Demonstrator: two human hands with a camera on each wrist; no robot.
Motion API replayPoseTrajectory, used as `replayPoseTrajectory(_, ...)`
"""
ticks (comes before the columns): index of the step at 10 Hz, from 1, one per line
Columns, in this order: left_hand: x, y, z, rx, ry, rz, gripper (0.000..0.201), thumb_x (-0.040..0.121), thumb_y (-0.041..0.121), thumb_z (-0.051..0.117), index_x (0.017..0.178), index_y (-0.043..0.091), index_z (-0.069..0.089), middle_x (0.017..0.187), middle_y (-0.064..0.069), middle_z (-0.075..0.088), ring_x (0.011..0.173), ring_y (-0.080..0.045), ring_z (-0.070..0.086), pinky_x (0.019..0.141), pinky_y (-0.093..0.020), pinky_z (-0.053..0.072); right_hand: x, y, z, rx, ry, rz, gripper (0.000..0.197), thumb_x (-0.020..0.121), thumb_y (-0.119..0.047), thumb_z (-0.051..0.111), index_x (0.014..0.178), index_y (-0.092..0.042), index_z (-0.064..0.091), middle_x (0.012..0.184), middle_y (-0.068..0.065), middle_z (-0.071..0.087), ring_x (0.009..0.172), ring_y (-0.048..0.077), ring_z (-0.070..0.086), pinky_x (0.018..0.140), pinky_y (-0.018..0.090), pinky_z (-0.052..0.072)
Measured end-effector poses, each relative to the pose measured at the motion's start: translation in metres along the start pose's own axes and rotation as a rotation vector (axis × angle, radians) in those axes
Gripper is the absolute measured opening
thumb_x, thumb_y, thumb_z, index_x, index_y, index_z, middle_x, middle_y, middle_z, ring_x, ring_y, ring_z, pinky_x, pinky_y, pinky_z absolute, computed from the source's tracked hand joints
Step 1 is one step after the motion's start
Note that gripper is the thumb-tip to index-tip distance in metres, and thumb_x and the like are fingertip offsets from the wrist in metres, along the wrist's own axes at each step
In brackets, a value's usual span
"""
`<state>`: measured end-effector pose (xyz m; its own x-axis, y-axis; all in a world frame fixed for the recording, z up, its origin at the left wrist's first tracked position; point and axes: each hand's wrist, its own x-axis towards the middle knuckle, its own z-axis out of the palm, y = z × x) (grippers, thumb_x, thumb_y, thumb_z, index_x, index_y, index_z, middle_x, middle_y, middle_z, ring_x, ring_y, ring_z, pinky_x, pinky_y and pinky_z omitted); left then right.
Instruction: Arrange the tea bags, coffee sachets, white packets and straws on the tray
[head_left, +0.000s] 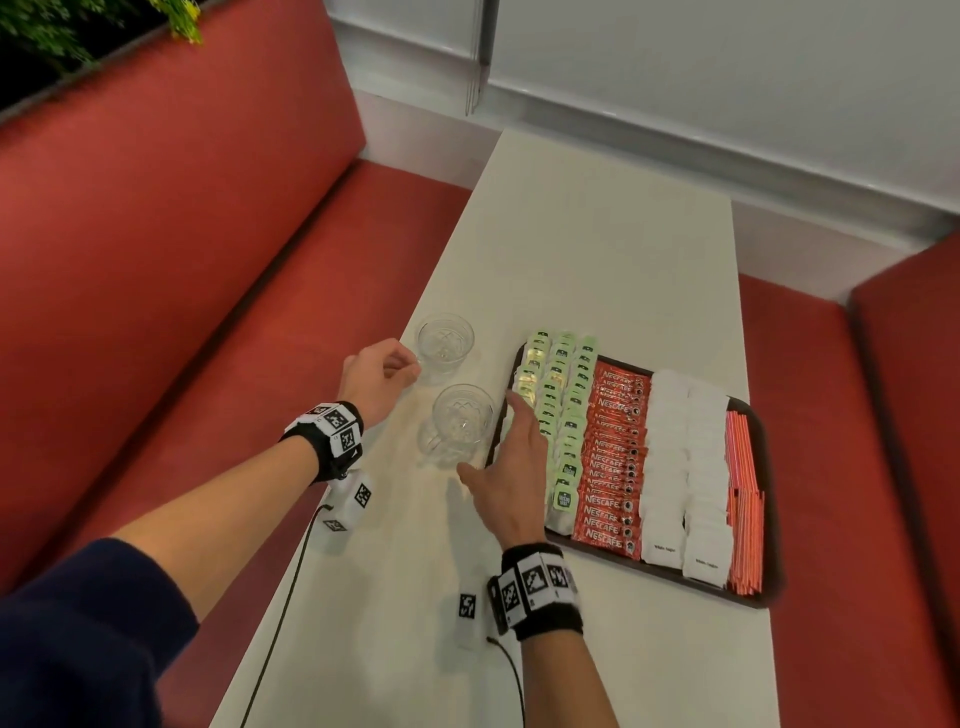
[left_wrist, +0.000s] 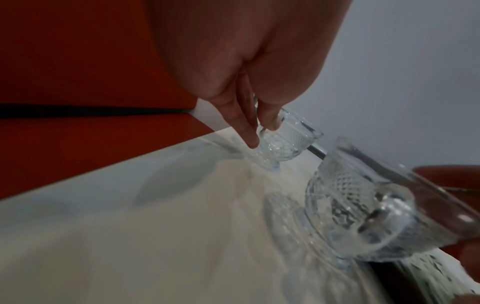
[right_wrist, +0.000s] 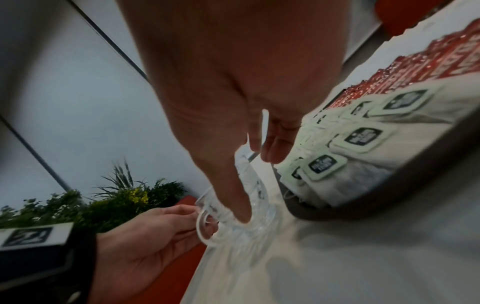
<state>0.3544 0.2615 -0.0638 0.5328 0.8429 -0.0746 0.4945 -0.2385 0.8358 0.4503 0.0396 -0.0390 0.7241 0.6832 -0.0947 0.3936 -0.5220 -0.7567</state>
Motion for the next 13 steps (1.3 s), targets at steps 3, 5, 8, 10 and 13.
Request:
replayPoseTrajectory(3, 0.022, 0.006, 0.005, 0.045, -0.043, 0.03, 0.008, 0.095, 0.02, 0.082, 0.09, 0.024, 0.077, 0.08, 0.008, 0.079, 0.087, -0.015, 0.076, 0.1, -0.04, 0.058, 0.036, 0.0, 0.02, 0.014, -0.031, -0.037, 0.098, 0.071, -0.022, 0.098, 0.155, -0.021, 0.046, 0.144, 0.0, 0.06, 0.134, 0.023, 0.049, 0.109, 0.031, 0.04)
replayPoseTrajectory(5, 0.027, 0.002, 0.001, 0.011, -0.057, 0.019, 0.009, 0.093, 0.018, 0.085, 0.088, 0.024, 0.079, 0.08, 0.007, 0.08, 0.086, -0.013, 0.078, 0.095, -0.038, 0.063, 0.039, -0.007, 0.034, 0.055, -0.024, -0.021, 0.09, 0.067, -0.026, 0.1, 0.143, -0.019, 0.053, 0.135, 0.002, 0.063, 0.123, 0.028, 0.054, 0.099, 0.035, 0.044)
replayPoseTrajectory(8, 0.027, 0.0, 0.0, -0.012, -0.06, 0.003, 0.013, 0.091, 0.018, 0.087, 0.085, 0.027, 0.079, 0.082, 0.006, 0.081, 0.089, -0.014, 0.078, 0.094, -0.039, 0.064, 0.043, -0.012, 0.032, 0.038, -0.061, 0.004, 0.085, 0.073, -0.022, 0.096, 0.145, -0.018, 0.051, 0.136, -0.001, 0.062, 0.123, 0.025, 0.047, 0.089, 0.028, 0.035)
replayPoseTrajectory(10, 0.025, 0.003, 0.002, 0.01, -0.062, 0.0, 0.012, 0.092, 0.02, 0.086, 0.087, 0.027, 0.078, 0.084, 0.006, 0.08, 0.091, -0.014, 0.077, 0.092, -0.039, 0.065, 0.042, -0.014, 0.031, 0.024, -0.06, 0.02, 0.085, 0.073, -0.023, 0.097, 0.145, -0.016, 0.052, 0.138, 0.0, 0.061, 0.125, 0.025, 0.047, 0.09, 0.028, 0.035)
replayPoseTrajectory(13, 0.014, 0.01, -0.014, 0.022, -0.051, -0.033, 0.034, 0.095, 0.028, 0.083, 0.124, 0.013, 0.074, 0.107, -0.002, 0.078, 0.098, -0.016, 0.073, 0.097, -0.027, 0.056, 0.04, -0.018, 0.025, 0.061, -0.076, 0.069, 0.097, 0.068, -0.025, 0.101, 0.149, -0.018, 0.048, 0.138, 0.003, 0.06, 0.131, 0.029, 0.049, 0.102, 0.036, 0.046)
